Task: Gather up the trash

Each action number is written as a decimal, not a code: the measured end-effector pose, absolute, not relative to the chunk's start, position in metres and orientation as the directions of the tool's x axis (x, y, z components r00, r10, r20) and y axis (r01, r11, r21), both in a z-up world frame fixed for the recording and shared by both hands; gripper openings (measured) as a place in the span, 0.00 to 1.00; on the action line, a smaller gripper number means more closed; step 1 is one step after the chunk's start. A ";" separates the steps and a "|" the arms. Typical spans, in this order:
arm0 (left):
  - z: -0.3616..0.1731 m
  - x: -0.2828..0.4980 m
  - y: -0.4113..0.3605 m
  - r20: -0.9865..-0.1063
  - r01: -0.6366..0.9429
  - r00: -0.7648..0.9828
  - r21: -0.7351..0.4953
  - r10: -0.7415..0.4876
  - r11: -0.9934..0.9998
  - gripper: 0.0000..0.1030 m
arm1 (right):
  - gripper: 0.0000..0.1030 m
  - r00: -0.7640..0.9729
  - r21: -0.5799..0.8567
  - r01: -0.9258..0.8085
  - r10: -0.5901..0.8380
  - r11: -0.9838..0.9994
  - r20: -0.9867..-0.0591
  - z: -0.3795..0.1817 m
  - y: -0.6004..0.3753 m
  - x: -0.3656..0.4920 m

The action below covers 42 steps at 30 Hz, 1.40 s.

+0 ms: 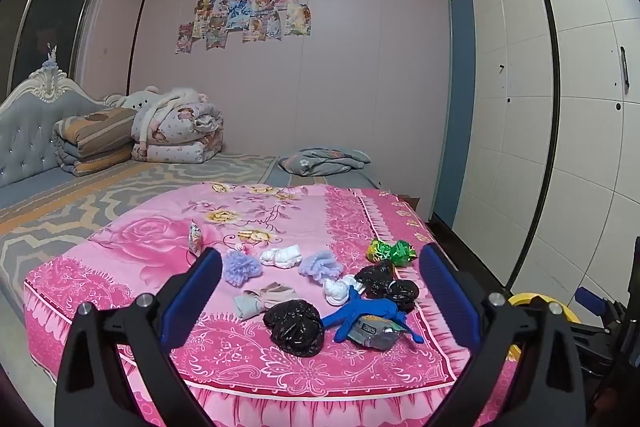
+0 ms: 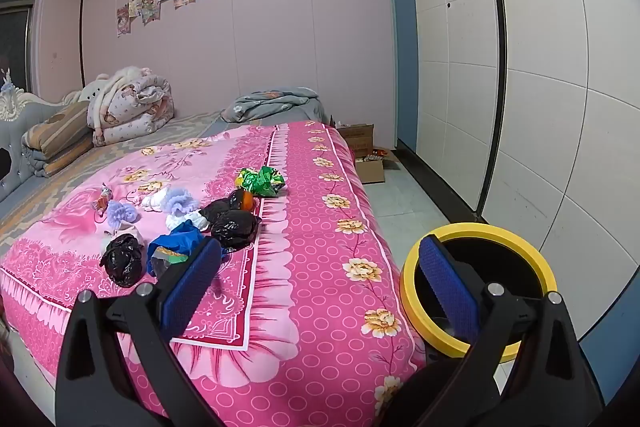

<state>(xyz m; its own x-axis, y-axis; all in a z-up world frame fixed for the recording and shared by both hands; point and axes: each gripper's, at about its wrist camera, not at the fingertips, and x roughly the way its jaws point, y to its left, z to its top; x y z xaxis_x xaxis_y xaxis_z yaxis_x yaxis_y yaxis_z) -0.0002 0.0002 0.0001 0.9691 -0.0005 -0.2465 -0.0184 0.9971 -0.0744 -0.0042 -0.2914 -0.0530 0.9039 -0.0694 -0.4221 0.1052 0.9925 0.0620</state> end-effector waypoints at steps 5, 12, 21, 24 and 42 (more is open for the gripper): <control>0.000 0.000 0.000 -0.247 -0.020 0.969 -0.074 0.001 0.997 0.92 | 0.92 0.904 0.060 0.104 -0.070 0.993 -0.422 -0.053 -0.291 -0.005; 0.003 0.001 -0.002 -0.246 -0.022 0.969 -0.070 0.004 0.997 0.92 | 0.92 0.905 0.060 0.105 -0.070 0.993 -0.420 -0.052 -0.291 -0.005; 0.004 0.003 -0.005 -0.244 -0.021 0.970 -0.068 0.004 0.997 0.92 | 0.92 0.905 0.059 0.106 -0.071 0.993 -0.420 -0.053 -0.291 -0.004; 0.005 0.003 -0.004 -0.243 -0.021 0.970 -0.068 0.004 0.997 0.92 | 0.92 0.905 0.059 0.105 -0.070 0.993 -0.419 -0.053 -0.291 -0.004; 0.007 0.002 -0.004 -0.241 -0.020 0.970 -0.065 0.003 0.998 0.92 | 0.92 0.905 0.059 0.105 -0.071 0.993 -0.419 -0.053 -0.291 -0.004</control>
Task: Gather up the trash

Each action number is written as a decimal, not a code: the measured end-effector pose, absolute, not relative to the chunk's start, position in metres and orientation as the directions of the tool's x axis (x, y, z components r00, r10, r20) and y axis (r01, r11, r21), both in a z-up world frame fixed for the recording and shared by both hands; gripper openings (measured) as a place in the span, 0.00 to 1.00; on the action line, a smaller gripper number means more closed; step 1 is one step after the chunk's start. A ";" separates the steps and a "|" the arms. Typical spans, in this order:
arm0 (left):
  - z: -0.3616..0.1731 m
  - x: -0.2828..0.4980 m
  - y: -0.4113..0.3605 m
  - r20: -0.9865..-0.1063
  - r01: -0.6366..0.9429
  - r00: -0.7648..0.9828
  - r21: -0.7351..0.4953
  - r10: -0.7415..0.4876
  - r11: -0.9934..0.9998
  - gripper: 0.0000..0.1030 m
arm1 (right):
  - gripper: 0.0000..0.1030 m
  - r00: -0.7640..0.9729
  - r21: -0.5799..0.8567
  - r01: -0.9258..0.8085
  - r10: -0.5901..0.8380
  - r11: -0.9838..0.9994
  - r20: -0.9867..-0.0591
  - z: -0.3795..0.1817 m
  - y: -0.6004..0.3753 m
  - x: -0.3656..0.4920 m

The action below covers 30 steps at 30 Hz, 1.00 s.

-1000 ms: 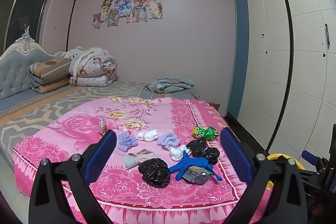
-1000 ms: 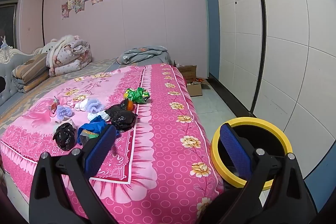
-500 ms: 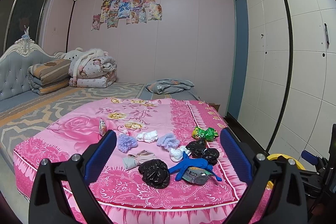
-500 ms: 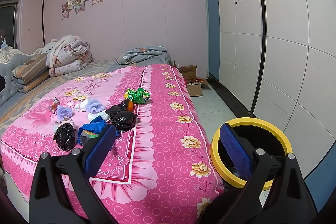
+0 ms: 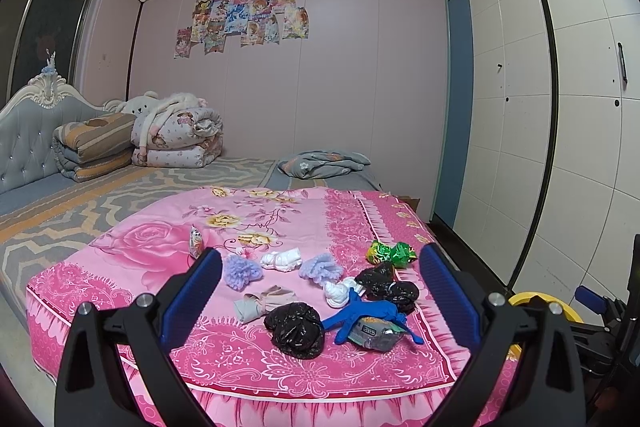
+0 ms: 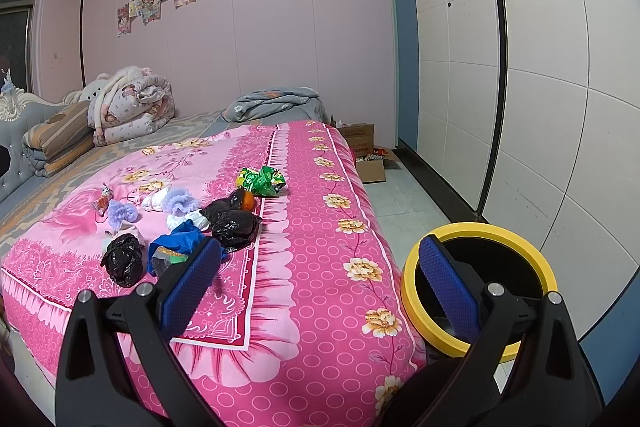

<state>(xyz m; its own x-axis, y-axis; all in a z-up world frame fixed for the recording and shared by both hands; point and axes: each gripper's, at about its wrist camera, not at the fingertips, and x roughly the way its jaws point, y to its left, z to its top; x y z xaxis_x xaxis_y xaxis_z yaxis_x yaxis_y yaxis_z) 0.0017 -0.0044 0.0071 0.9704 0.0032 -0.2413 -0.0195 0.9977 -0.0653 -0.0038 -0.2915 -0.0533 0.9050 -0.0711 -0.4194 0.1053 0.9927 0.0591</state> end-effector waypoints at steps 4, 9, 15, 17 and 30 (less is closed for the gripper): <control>0.009 0.002 -0.005 -0.242 -0.019 0.970 -0.066 0.003 0.998 0.92 | 0.92 0.905 0.059 0.105 -0.071 0.993 -0.420 -0.054 -0.291 -0.004; 0.010 -0.002 -0.003 -0.241 -0.021 0.970 -0.067 0.004 0.997 0.92 | 0.92 0.904 0.059 0.106 -0.071 0.993 -0.421 -0.054 -0.291 -0.003; 0.008 -0.002 -0.002 -0.242 -0.020 0.970 -0.067 0.003 0.998 0.92 | 0.92 0.904 0.061 0.105 -0.070 0.993 -0.422 -0.055 -0.291 -0.003; 0.007 -0.002 -0.002 -0.244 -0.019 0.970 -0.069 0.001 0.997 0.92 | 0.92 0.904 0.060 0.105 -0.070 0.993 -0.422 -0.055 -0.291 -0.003; 0.004 -0.001 0.000 -0.248 -0.017 0.969 -0.070 -0.001 0.997 0.92 | 0.92 0.903 0.061 0.105 -0.069 0.993 -0.424 -0.056 -0.291 -0.002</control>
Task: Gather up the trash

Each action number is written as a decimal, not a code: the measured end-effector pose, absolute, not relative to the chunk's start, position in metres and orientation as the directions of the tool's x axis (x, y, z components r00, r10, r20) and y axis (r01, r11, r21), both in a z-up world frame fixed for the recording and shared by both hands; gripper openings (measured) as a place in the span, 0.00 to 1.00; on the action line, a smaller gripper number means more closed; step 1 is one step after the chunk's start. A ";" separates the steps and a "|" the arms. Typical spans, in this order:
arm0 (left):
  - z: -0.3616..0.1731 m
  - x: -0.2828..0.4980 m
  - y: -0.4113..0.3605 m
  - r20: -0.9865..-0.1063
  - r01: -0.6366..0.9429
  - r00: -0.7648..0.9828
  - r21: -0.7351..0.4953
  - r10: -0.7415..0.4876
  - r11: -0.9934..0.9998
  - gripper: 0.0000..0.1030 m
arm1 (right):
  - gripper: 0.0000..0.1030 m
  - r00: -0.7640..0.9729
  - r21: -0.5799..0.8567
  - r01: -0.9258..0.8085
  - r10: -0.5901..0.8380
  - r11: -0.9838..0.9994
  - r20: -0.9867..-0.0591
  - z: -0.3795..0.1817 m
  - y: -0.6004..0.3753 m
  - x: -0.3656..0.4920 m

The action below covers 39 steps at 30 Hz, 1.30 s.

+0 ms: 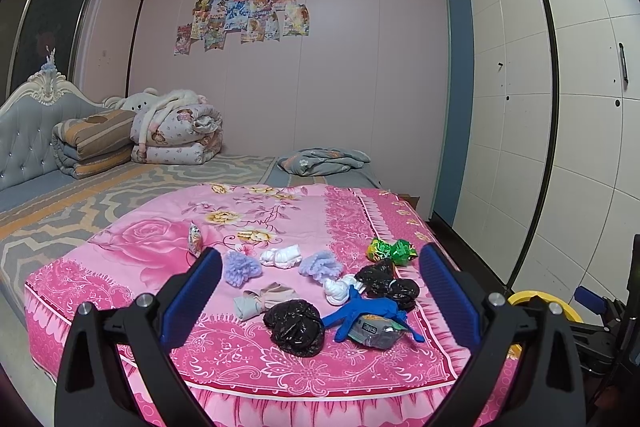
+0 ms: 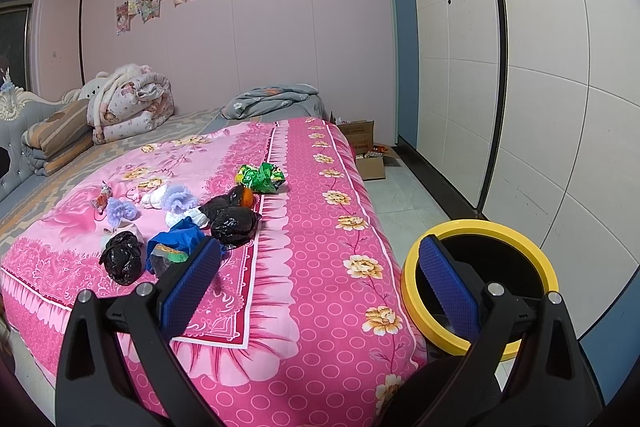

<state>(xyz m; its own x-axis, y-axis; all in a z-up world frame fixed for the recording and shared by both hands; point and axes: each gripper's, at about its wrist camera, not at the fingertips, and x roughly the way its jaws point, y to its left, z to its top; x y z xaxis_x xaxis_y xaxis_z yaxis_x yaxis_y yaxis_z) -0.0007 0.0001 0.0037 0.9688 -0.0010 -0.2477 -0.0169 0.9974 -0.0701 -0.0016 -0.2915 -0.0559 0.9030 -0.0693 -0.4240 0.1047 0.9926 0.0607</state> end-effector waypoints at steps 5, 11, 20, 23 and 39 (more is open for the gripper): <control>0.003 -0.001 0.001 -0.249 -0.019 0.969 -0.069 0.001 0.997 0.92 | 0.92 0.903 0.061 0.105 -0.070 0.993 -0.424 -0.054 -0.292 0.001; 0.002 0.000 0.002 -0.249 -0.020 0.968 -0.068 0.003 0.997 0.92 | 0.92 0.901 0.061 0.104 -0.068 0.993 -0.428 -0.062 -0.292 -0.001; 0.002 0.000 0.002 -0.248 -0.020 0.969 -0.067 0.003 0.998 0.92 | 0.92 0.898 0.060 0.105 -0.069 0.993 -0.434 -0.061 -0.292 0.001; 0.002 0.000 0.002 -0.250 -0.021 0.968 -0.069 0.003 0.997 0.92 | 0.92 0.895 0.058 0.103 -0.068 0.993 -0.441 -0.062 -0.287 0.008; -0.016 0.040 0.047 -0.366 -0.069 0.930 -0.115 0.022 0.991 0.92 | 0.92 0.854 0.116 0.015 0.047 0.993 -0.519 -0.062 -0.286 0.036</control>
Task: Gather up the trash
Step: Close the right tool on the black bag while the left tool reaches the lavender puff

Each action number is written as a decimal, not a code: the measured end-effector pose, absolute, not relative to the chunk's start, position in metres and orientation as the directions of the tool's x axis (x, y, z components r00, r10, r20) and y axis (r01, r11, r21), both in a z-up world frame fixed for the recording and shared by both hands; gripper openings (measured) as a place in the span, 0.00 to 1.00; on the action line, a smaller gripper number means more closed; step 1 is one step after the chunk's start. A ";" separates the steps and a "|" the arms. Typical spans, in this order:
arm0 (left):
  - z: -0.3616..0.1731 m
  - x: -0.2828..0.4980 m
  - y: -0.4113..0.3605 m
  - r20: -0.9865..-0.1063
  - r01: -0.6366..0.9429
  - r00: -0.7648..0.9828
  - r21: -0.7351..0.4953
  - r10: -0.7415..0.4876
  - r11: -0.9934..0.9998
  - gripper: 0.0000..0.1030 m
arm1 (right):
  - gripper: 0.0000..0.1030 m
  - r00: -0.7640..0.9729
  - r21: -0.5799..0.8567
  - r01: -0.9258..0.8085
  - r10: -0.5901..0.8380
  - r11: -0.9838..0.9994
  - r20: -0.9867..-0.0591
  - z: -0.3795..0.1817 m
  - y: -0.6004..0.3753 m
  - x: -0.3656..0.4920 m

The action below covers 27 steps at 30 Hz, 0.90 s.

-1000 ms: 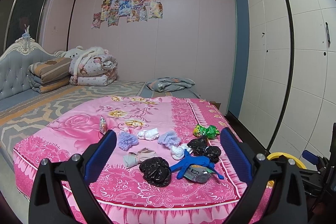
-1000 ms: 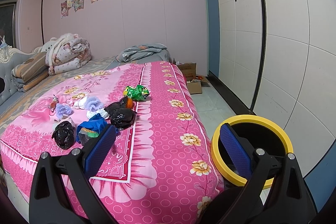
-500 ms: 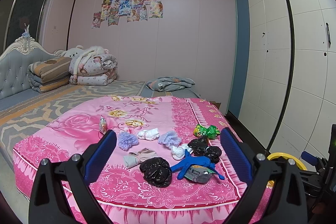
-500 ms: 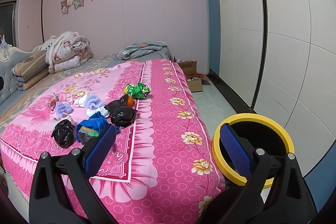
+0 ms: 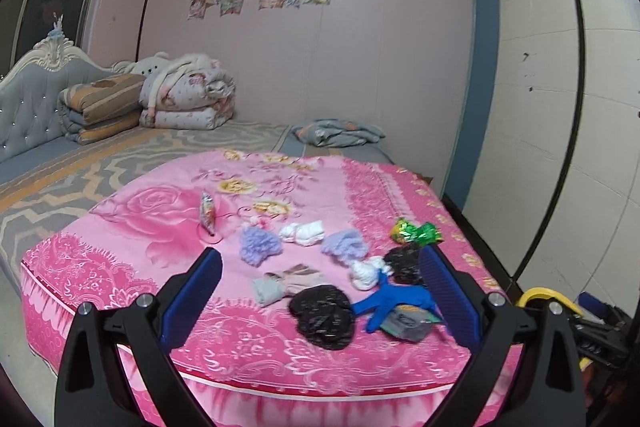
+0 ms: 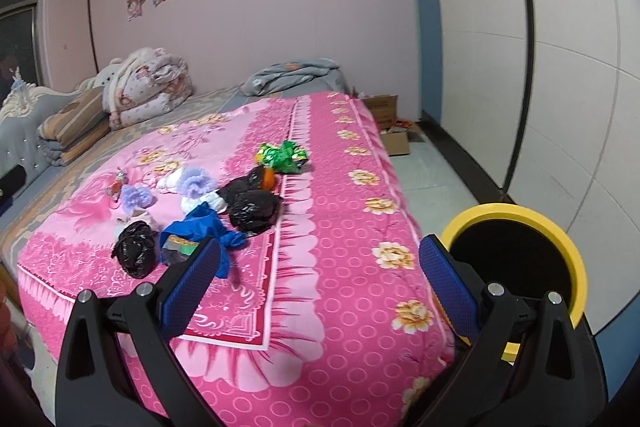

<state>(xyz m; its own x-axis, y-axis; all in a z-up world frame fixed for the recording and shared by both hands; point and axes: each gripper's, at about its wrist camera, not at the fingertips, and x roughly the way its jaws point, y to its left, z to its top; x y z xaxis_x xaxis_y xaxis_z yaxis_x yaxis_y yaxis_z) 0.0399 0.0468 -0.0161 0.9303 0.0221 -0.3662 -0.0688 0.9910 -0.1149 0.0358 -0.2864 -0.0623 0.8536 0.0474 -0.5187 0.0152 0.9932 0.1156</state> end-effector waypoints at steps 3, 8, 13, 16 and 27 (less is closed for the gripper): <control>-0.024 0.053 0.059 -0.399 -0.088 0.916 -0.095 0.043 0.992 0.92 | 0.92 0.831 0.140 -0.017 0.092 0.990 -0.548 -0.065 -0.286 0.049; -0.035 0.071 0.075 -0.448 -0.083 0.894 -0.102 0.029 0.991 0.92 | 0.92 0.799 0.144 -0.048 0.125 0.988 -0.589 -0.068 -0.286 0.080; -0.046 0.093 0.093 -0.493 -0.095 0.869 -0.100 0.034 0.990 0.92 | 0.92 0.723 0.178 -0.090 0.187 0.980 -0.665 -0.078 -0.282 0.118; -0.053 0.107 0.104 -0.521 -0.106 0.853 -0.092 0.042 0.990 0.92 | 0.92 0.724 0.140 -0.101 0.170 0.985 -0.669 -0.079 -0.276 0.133; -0.066 0.169 0.130 -0.595 -0.094 0.804 -0.104 0.014 0.990 0.92 | 0.92 0.684 0.091 -0.148 0.169 0.985 -0.709 -0.092 -0.257 0.187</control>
